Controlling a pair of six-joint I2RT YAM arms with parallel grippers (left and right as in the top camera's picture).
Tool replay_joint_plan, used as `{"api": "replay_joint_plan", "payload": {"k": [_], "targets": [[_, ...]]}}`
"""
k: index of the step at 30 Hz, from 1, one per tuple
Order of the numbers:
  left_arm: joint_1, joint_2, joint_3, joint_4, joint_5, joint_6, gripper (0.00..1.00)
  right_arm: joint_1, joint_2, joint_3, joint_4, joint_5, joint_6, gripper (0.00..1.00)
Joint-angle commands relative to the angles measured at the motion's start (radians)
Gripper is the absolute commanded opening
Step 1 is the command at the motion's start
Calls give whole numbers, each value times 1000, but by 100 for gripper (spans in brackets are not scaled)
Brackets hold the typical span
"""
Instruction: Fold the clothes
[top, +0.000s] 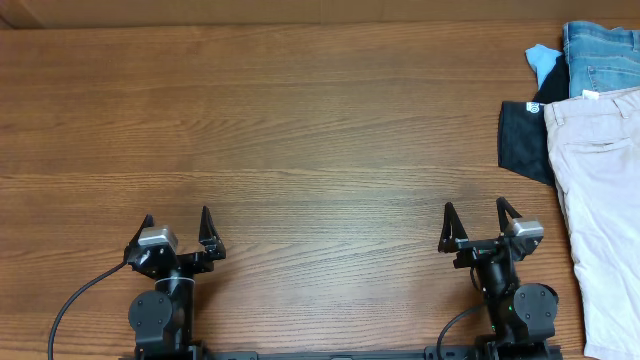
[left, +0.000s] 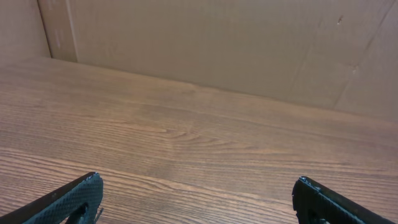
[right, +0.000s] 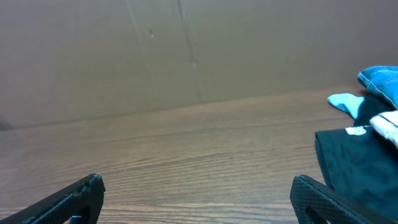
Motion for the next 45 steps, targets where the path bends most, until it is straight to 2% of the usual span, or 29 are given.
{"api": "replay_joint_plan", "payload": {"k": [1, 4, 8, 14, 18, 24, 29, 35, 42, 45], "targets": [[5, -12, -6, 3, -6, 23, 100, 6, -11, -11, 2, 22, -4, 100], [5, -12, -6, 3, -6, 23, 100, 6, -11, -11, 18, 7, -3, 100], [5, -12, -6, 3, -6, 23, 100, 6, -11, -11, 74, -158, -3, 100], [5, -12, -6, 3, -6, 23, 100, 6, -11, -10, 316, -167, -4, 100], [5, -12, -6, 3, -6, 23, 100, 6, -10, -9, 417, -115, -16, 100], [5, -12, -6, 3, -6, 23, 100, 6, 82, 121, 456, -7, -250, 100], [5, -12, -6, 3, -5, 23, 100, 6, 355, 366, 371, 151, -397, 100], [5, -12, -6, 3, -6, 23, 100, -32, 838, 747, 194, 430, -482, 100], [5, -12, -6, 3, -6, 23, 100, -180, 1408, 1258, -306, 444, -480, 100], [5, -12, -6, 3, -6, 23, 100, -187, 1572, 1394, -454, 444, -474, 100]]}}
